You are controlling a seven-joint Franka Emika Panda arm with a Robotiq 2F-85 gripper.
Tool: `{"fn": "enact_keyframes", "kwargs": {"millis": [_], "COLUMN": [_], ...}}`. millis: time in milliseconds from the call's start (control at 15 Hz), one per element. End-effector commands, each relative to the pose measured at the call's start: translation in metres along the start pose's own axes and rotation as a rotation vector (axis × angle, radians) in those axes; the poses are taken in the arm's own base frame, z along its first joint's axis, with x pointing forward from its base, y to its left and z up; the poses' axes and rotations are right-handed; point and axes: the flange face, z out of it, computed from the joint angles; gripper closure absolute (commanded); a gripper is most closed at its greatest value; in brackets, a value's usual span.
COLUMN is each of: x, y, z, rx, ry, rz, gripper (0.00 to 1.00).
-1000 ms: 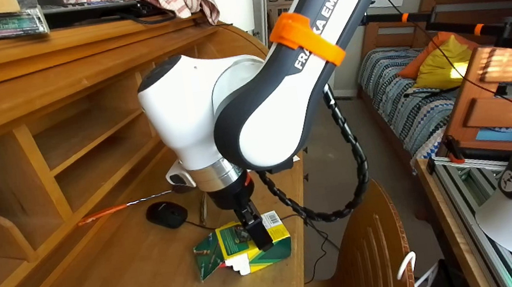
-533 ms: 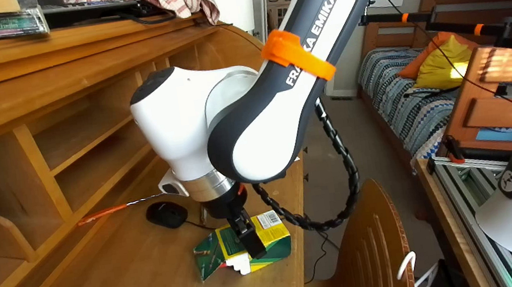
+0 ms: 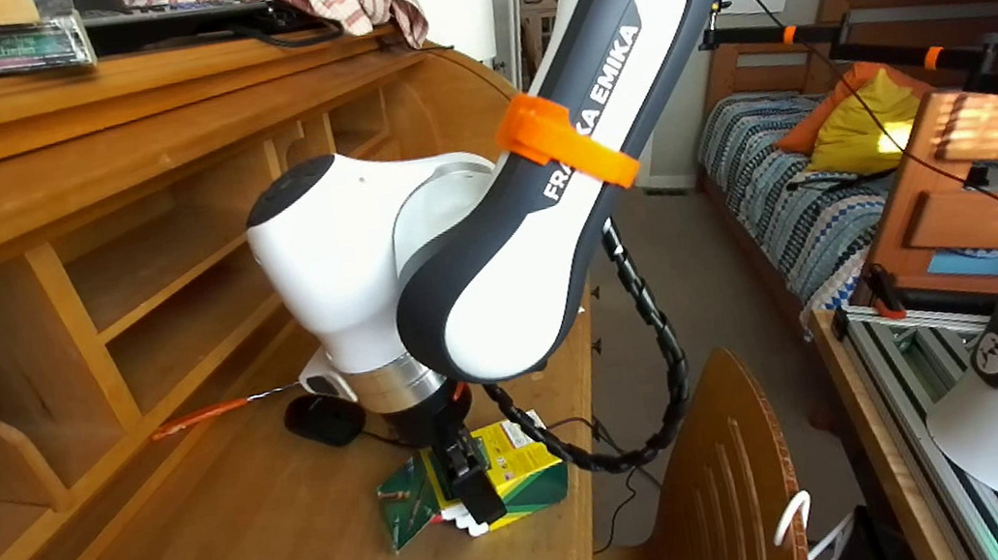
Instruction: Put the box of crayons on top
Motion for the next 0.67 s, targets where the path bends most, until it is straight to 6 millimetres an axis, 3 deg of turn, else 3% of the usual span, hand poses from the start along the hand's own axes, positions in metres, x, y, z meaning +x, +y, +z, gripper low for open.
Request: {"fn": "enact_keyframes", "kwargs": {"millis": [0, 133, 267, 600], "x": [0.003, 0.004, 0.004, -0.002], "y": [-0.001, -0.002, -0.003, -0.010], "z": [0.008, 0.008, 0.007, -0.003], "rx": [-0.003, -0.009, -0.011, -0.013], "ry": [0.026, 0.033, 0.030, 0.023], "rz": [0.031, 0.036, 0.045, 0.041], "gripper": [0.25, 0.30, 0.44, 0.45]}}
